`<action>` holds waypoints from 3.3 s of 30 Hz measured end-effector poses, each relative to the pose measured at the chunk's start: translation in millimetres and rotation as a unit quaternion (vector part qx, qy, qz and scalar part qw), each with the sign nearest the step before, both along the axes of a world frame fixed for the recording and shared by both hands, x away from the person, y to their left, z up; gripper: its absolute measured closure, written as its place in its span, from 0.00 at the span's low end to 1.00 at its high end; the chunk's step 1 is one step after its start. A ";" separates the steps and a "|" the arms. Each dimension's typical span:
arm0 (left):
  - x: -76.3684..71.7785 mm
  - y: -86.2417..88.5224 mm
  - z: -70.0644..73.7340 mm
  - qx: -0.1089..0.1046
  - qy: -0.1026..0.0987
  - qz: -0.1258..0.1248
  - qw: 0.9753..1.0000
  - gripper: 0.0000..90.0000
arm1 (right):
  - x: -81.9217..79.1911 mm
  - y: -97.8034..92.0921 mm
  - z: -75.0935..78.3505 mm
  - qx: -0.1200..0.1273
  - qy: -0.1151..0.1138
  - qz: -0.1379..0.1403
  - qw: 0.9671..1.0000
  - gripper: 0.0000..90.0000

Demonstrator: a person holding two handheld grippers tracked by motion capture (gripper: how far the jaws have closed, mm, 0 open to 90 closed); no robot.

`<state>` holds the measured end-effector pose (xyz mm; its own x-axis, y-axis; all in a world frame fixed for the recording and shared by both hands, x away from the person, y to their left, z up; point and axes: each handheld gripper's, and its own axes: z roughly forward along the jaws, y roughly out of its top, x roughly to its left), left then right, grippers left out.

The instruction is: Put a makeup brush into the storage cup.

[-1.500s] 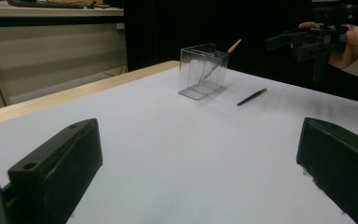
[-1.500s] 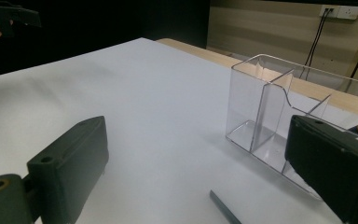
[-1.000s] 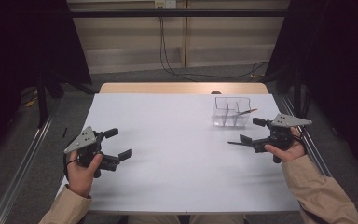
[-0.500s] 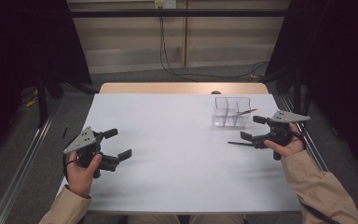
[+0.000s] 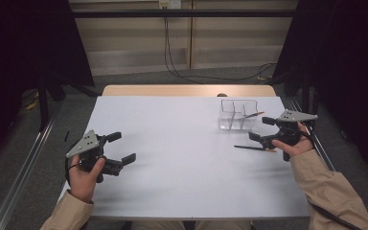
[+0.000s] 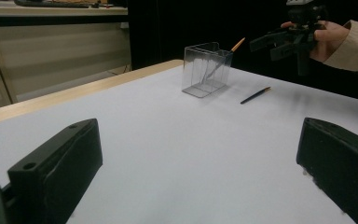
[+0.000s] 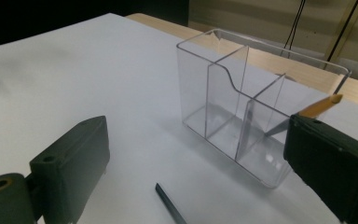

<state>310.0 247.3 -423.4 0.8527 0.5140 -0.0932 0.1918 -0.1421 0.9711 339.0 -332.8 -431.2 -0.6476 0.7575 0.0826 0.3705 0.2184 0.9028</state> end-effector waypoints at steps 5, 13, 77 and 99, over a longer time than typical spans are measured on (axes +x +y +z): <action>0.0 0.0 -0.3 0.001 0.001 0.000 1.000 0.00 | 4.8 -4.0 -3.8 -0.018 0.022 0.002 1.000 0.08; 0.2 -0.6 -0.7 0.000 0.003 0.001 1.000 0.00 | 9.6 -5.4 -5.2 -0.056 0.061 0.013 0.996 0.11; 1.7 -1.3 -1.4 0.004 0.002 -0.001 1.000 0.00 | 29.6 5.8 -14.3 -0.322 0.222 0.124 0.912 0.33; 0.5 -1.3 -2.1 0.007 0.003 0.000 1.000 0.00 | 30.0 4.8 -20.6 -0.324 0.266 0.143 0.897 0.84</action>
